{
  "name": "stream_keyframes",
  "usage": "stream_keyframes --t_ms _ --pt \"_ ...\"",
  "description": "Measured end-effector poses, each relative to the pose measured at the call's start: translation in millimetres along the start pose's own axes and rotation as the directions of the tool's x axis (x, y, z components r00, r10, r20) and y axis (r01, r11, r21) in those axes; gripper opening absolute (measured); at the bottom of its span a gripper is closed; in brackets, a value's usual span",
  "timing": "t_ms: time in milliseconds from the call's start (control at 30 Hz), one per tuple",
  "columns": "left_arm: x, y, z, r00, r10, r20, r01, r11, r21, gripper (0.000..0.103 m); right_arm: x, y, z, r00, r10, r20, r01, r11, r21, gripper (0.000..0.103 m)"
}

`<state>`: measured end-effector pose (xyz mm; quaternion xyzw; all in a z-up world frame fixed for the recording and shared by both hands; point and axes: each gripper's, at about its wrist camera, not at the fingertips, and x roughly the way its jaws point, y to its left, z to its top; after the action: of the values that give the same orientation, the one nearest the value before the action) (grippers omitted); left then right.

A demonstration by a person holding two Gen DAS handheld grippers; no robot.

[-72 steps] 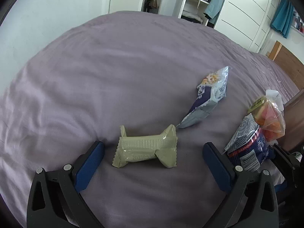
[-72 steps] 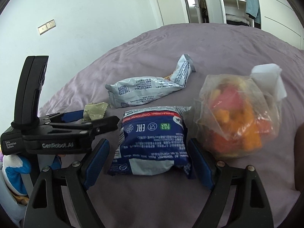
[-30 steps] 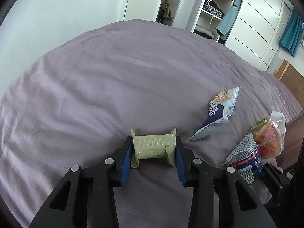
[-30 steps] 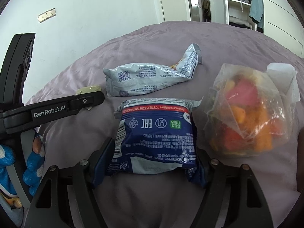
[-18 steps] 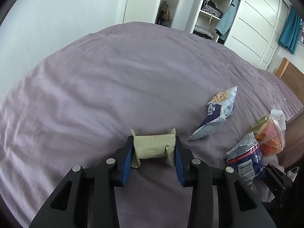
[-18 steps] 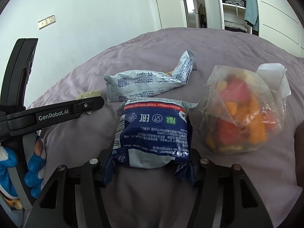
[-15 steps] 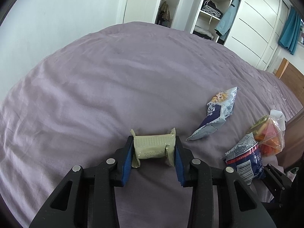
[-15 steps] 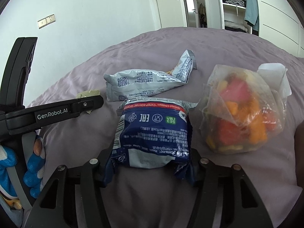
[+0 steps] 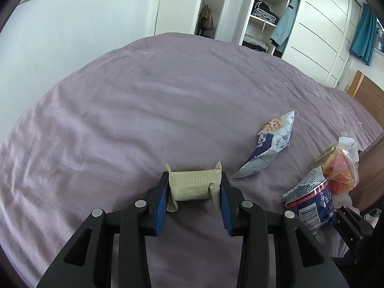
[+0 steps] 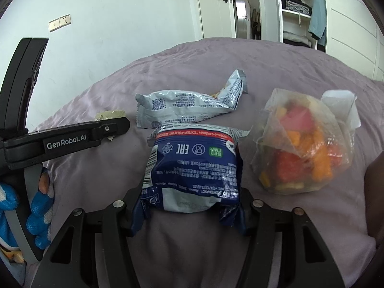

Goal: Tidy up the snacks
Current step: 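Carry the beige bar and blue-white packet over the green tray with both tools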

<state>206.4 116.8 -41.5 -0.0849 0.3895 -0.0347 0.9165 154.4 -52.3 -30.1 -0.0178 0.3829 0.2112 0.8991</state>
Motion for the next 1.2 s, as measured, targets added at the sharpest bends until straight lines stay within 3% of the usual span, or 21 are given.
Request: stream_keyframes --t_ms 767,1200 --pt "-22.0 -12.8 6.8 0.999 0.022 0.044 -0.024 0.999 0.048 0.033 -37.4 11.1 -8.2 0.998 -0.049 -0.041 0.050 0.998 0.023 0.065" --pt "-75.7 -55.6 -33.2 0.996 0.092 -0.015 -0.090 0.992 0.093 0.033 -115.2 2.1 -46.8 0.995 -0.060 -0.081 0.067 0.994 0.084 0.065"
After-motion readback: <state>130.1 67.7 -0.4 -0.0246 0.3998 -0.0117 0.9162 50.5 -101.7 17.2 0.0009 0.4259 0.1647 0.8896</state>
